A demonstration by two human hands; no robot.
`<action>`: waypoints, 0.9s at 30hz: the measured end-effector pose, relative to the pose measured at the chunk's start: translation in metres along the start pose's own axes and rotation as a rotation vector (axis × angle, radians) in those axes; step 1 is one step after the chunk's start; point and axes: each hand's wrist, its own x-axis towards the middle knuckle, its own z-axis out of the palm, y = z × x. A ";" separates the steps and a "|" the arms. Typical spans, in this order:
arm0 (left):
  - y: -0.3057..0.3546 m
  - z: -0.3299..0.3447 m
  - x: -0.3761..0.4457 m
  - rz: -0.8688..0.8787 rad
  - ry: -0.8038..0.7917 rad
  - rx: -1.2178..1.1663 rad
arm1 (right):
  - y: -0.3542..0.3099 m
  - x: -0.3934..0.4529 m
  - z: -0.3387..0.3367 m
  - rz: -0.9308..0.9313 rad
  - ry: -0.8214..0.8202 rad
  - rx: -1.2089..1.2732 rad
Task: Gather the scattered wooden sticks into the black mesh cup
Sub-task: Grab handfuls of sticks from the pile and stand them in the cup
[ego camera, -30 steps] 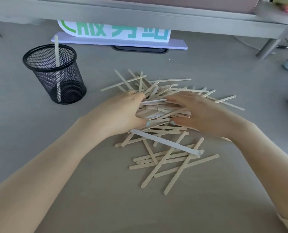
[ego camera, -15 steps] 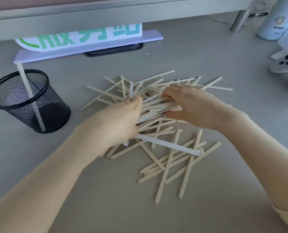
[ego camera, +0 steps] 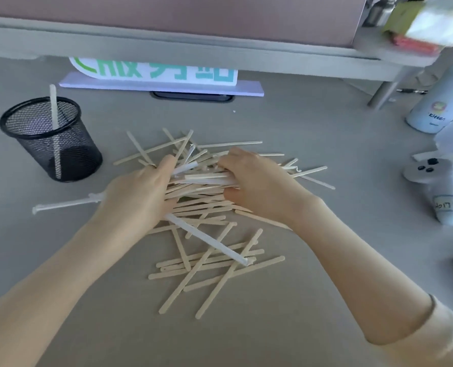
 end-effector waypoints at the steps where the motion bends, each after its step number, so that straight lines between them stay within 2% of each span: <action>1: 0.001 -0.001 -0.001 0.002 0.014 -0.003 | 0.002 -0.001 -0.002 -0.006 -0.009 0.026; 5: 0.001 -0.001 -0.004 0.045 0.026 -0.026 | 0.011 -0.007 0.001 -0.023 -0.048 0.043; 10: -0.010 -0.002 -0.014 -0.043 0.034 -0.102 | 0.021 -0.008 -0.001 -0.071 -0.034 0.060; 17: -0.023 -0.014 -0.014 -0.040 0.152 -0.133 | 0.016 -0.012 -0.007 0.042 0.044 0.093; 22: -0.037 -0.026 -0.007 -0.075 0.233 -0.460 | 0.015 -0.003 -0.021 0.185 0.206 0.319; 27: -0.036 -0.016 0.001 -0.198 0.338 -0.754 | -0.002 0.025 -0.019 0.282 0.388 0.499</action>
